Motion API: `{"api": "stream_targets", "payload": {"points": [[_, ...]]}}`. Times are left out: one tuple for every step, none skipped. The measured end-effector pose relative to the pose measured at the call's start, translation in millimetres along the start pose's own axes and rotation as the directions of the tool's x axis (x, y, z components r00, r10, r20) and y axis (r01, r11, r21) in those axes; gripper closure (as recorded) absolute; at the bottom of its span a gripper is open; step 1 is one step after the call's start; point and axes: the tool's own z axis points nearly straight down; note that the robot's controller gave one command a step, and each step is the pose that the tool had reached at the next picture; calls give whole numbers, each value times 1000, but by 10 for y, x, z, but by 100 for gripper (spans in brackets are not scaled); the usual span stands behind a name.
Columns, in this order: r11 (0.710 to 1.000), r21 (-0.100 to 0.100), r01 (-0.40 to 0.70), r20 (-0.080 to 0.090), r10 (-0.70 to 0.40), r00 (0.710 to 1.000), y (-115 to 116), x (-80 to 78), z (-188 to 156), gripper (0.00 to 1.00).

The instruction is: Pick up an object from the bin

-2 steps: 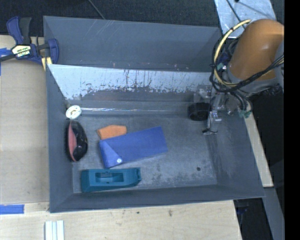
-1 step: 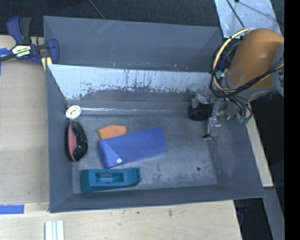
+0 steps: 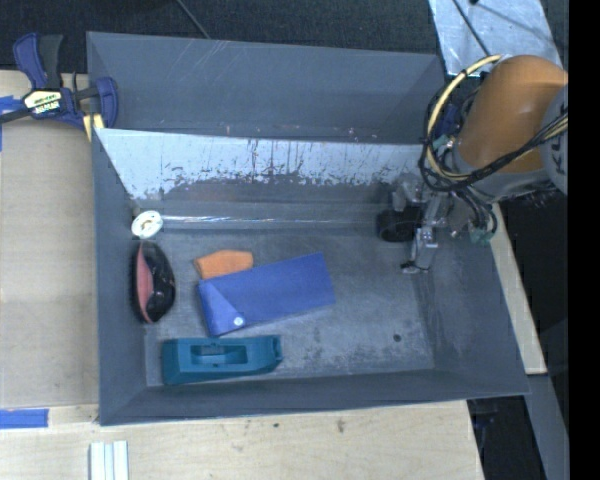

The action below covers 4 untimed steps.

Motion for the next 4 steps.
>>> {"api": "stream_targets", "payload": {"points": [[1000,1,10,3,-10,1000,-130,10,36,0],[999,3,36,2,-36,999,-197,28,57,0],[995,3,-104,2,104,995,-188,28,29,0],[972,4,-237,5,237,972,-135,-24,53,0]]}}
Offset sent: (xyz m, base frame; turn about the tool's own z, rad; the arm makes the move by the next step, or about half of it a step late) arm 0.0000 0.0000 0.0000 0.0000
